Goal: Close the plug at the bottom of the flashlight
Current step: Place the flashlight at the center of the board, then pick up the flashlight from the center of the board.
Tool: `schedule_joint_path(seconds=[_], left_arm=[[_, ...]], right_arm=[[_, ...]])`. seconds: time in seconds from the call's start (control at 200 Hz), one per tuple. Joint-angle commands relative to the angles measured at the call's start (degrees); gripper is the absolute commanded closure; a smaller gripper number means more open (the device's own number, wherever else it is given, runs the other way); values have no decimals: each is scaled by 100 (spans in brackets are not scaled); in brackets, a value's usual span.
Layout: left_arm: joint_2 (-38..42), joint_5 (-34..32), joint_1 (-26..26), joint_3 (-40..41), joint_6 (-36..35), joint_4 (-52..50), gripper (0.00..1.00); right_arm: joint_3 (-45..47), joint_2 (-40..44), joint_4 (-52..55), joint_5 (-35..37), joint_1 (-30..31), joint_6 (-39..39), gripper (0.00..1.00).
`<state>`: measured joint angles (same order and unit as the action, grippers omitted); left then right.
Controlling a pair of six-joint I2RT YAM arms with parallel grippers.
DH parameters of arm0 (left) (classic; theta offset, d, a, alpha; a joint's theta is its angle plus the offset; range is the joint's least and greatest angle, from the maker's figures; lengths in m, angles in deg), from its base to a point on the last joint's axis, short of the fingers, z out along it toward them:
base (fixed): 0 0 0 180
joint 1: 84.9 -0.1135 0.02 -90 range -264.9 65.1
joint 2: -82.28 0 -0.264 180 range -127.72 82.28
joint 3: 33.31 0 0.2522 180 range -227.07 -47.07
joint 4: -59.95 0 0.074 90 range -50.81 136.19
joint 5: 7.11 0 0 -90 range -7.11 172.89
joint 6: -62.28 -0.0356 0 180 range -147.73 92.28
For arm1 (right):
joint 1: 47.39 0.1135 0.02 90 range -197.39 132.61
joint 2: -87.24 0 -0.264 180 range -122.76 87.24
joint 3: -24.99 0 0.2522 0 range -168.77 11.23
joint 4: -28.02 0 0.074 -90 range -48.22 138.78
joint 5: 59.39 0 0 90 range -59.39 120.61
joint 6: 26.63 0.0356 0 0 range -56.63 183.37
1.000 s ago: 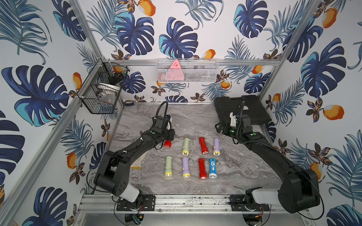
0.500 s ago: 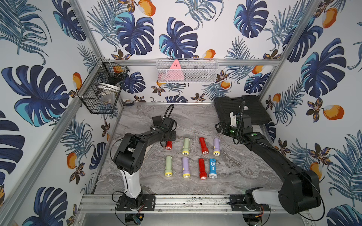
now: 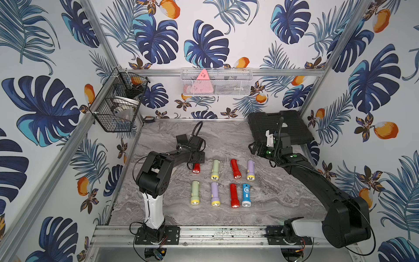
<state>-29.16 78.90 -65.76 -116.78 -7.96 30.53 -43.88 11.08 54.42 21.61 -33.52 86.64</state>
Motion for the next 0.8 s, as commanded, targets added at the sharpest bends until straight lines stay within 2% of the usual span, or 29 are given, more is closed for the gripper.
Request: schedule_joint_path(seconds=[0.0,0.06,0.355,0.49,0.796], left_arm=[[64,-42,-10,-75,14,-257,25],[105,-74,-12,-140,-4,-326,23],[810,-32,67,-555,-82,-833,22],[1106,-48,378,-657,-141,-1139,23],[1432,82,1164,-444,209,-1385,24]], right_arm=[[7,53,45,-76,5,-68,0],[16,72,46,-67,11,-79,0],[48,136,36,26,10,-66,0],[55,145,62,133,11,-63,0],[57,150,83,205,9,-68,0]])
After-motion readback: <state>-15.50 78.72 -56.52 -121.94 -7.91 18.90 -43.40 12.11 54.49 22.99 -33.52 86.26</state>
